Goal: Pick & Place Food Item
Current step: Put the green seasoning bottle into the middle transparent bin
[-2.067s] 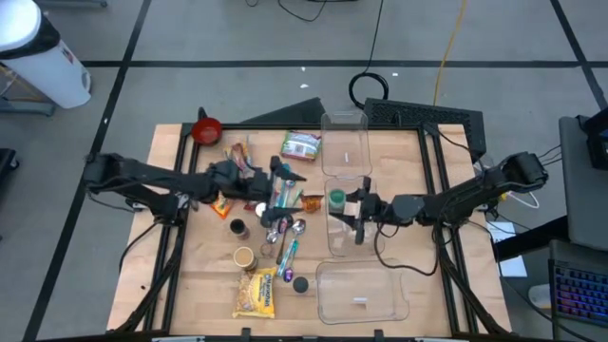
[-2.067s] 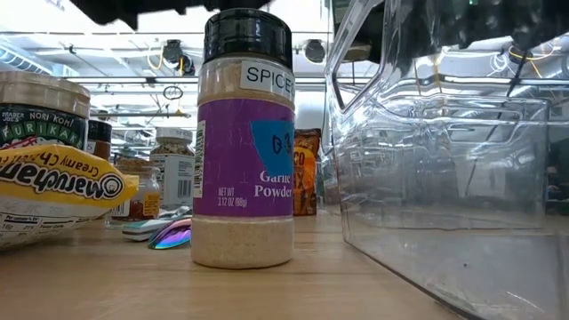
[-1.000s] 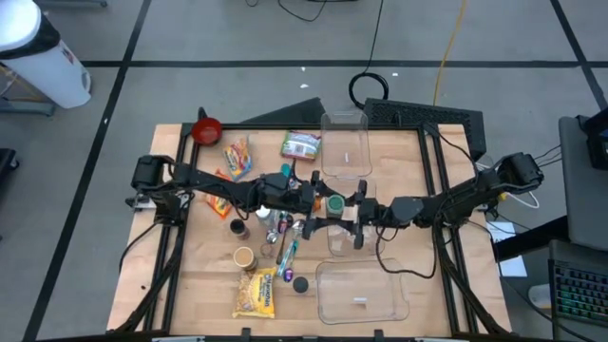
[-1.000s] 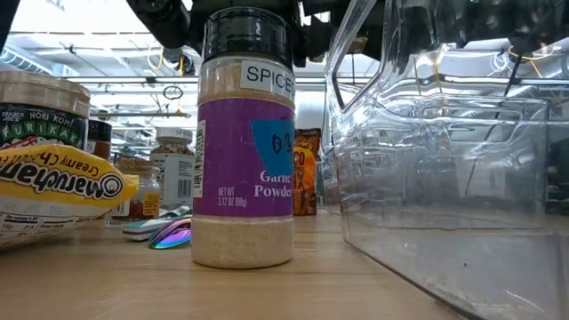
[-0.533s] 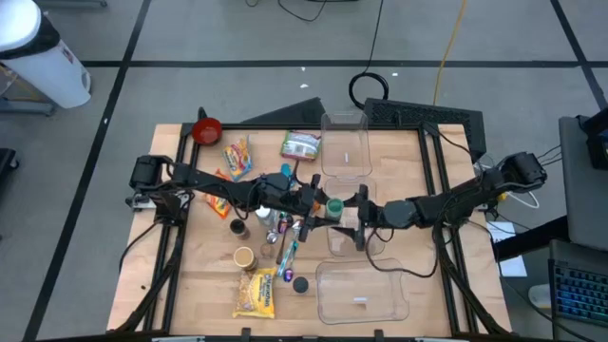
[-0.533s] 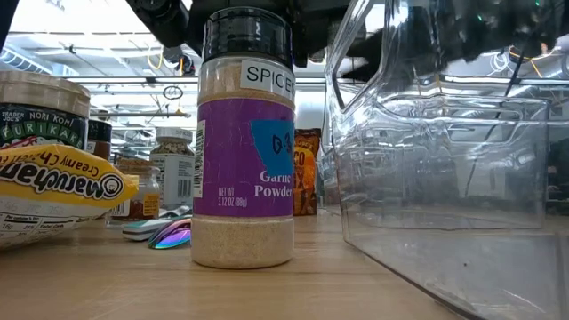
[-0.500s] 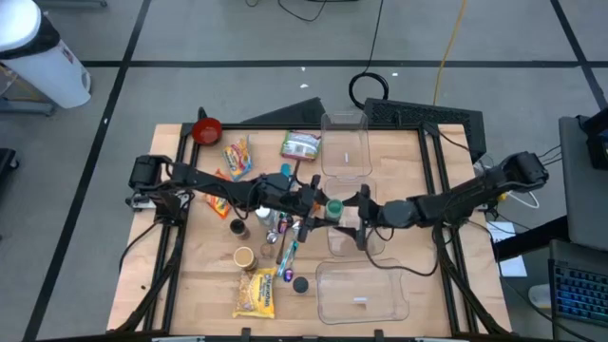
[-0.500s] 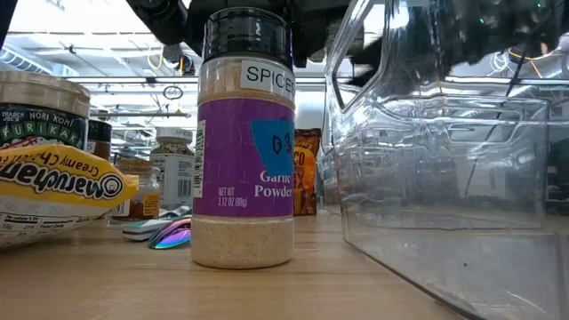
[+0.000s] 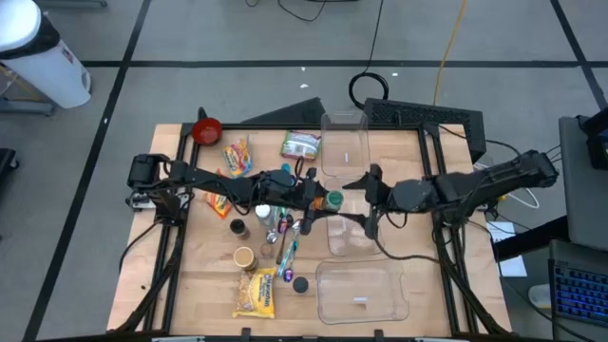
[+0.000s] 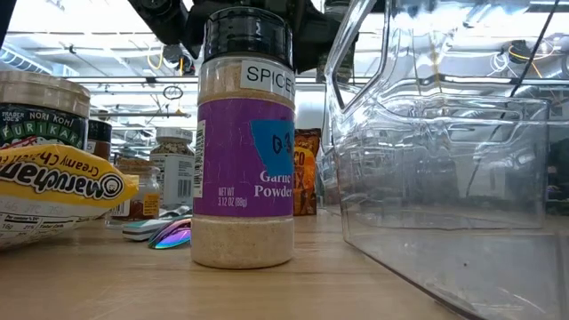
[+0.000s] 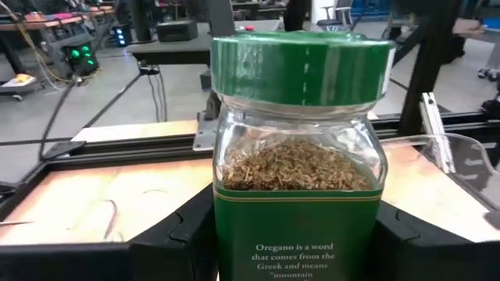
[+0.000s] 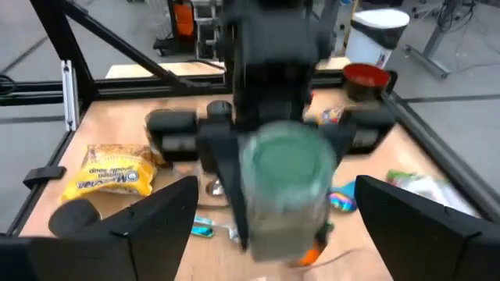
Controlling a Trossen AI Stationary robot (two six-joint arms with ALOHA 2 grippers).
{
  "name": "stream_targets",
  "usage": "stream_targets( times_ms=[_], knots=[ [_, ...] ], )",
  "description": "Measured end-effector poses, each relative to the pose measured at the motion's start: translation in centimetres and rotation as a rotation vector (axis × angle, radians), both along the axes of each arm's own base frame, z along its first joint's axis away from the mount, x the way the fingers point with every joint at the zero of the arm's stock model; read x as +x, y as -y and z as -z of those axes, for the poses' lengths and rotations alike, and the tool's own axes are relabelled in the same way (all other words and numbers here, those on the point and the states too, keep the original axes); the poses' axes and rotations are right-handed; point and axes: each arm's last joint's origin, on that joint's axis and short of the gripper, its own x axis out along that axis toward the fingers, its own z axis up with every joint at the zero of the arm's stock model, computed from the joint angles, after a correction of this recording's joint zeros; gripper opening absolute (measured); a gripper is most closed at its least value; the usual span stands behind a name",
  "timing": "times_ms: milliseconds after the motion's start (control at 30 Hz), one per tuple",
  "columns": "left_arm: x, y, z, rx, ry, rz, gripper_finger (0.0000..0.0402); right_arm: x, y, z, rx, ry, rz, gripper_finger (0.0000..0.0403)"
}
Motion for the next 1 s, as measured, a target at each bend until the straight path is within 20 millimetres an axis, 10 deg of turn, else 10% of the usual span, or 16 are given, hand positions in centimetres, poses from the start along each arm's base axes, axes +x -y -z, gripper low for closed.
stream_targets(
  times_ms=[467,767,1000],
  knots=[
    [0.0,0.1,0.2,-0.004,-0.018,0.001,0.0201,4.4,1.1,0.2,-0.061,-0.266,0.022,0.0324],
    [0.0,0.0,-0.2,-0.003,0.007,-0.004,0.0201,3.8,1.5,-1.0,-0.023,-0.205,0.006,0.0194],
    [0.0,0.1,-0.2,-0.008,0.0,0.0,0.0201,3.7,1.4,-1.2,0.007,-0.193,-0.042,0.0187]
  ],
)
